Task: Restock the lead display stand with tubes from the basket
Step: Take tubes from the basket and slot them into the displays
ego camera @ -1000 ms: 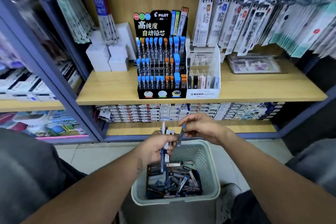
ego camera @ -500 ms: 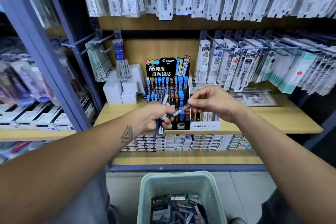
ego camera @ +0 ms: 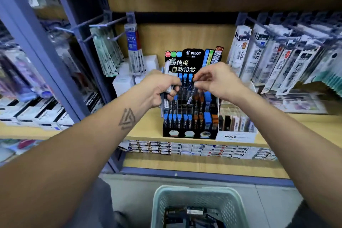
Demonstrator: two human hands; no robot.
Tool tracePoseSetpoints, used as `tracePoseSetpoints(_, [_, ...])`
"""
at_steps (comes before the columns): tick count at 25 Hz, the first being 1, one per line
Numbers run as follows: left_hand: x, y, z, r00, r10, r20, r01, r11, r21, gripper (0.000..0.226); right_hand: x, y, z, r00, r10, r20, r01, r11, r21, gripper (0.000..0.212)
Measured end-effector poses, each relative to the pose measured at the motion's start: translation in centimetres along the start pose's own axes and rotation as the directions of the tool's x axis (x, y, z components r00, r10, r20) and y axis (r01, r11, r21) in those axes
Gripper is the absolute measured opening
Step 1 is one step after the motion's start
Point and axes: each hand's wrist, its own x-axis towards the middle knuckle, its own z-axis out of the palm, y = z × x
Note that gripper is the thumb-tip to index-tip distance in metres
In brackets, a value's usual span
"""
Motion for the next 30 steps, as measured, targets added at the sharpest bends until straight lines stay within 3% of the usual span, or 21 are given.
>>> tracePoseSetpoints(5, [0.8,0.2,-0.8,0.999,0.031,-0.036,-0.032,0.999,-0.033,0.017,1.5,0.2,3.1,0.993,-0.048,-0.106,0.034,0.992,-0.124,0.009])
tracePoseSetpoints(11, [0.5,-0.1,-1.0,0.999,0.012,-0.046,-0.014,0.999,-0.038,0.018,2.7,0.7,4.9,1.0,-0.01,-0.006,0.009,0.979,-0.202,0.01])
tracePoseSetpoints(18, [0.2,-0.4,-1.3,0.999,0.002,-0.053,-0.005,0.998,-0.057,0.016,2.0,0.9,7.2,0.992,-0.113,0.049,0.122,0.838,-0.532,0.01])
tracePoseSetpoints(20, [0.3,-0.5,-1.3,0.999,0.0,-0.048,-0.005,0.996,-0.093,0.015,1.6,0.6,7.1,0.98,-0.195,0.038,0.183,0.81,-0.557,0.012])
tracePoseSetpoints(21, [0.4,-0.5,-1.3,0.999,0.001,-0.051,-0.007,0.993,-0.119,0.014,1.4,0.2,6.8,0.977,-0.211,0.008,0.192,0.868,-0.458,0.013])
tracePoseSetpoints(23, [0.6,-0.4,-1.2,0.994,0.004,-0.111,-0.024,0.983,-0.181,0.012,0.4,-1.2,5.6,0.999,-0.046,0.021,0.045,0.997,0.061,0.009])
tracePoseSetpoints(24, [0.6,-0.3,-1.1,0.987,0.006,-0.163,-0.041,0.977,-0.209,0.012,-0.5,-2.0,5.1,0.989,0.037,0.143,-0.082,0.942,0.326,0.008])
tracePoseSetpoints(25, [0.7,-0.2,-0.9,0.977,0.008,-0.212,-0.058,0.97,-0.234,0.012,-1.4,-2.7,4.9,0.961,0.052,0.271,-0.182,0.858,0.48,0.013])
tracePoseSetpoints(27, [0.6,-0.1,-0.5,0.958,0.011,-0.287,-0.088,0.963,-0.256,0.013,-2.8,-3.3,5.5,0.93,-0.016,0.366,-0.196,0.823,0.534,0.026])
tracePoseSetpoints(30, [0.7,-0.1,-0.4,0.943,0.016,-0.331,-0.113,0.955,-0.275,0.013,-3.0,-3.3,6.0,0.943,-0.064,0.328,-0.135,0.825,0.549,0.027])
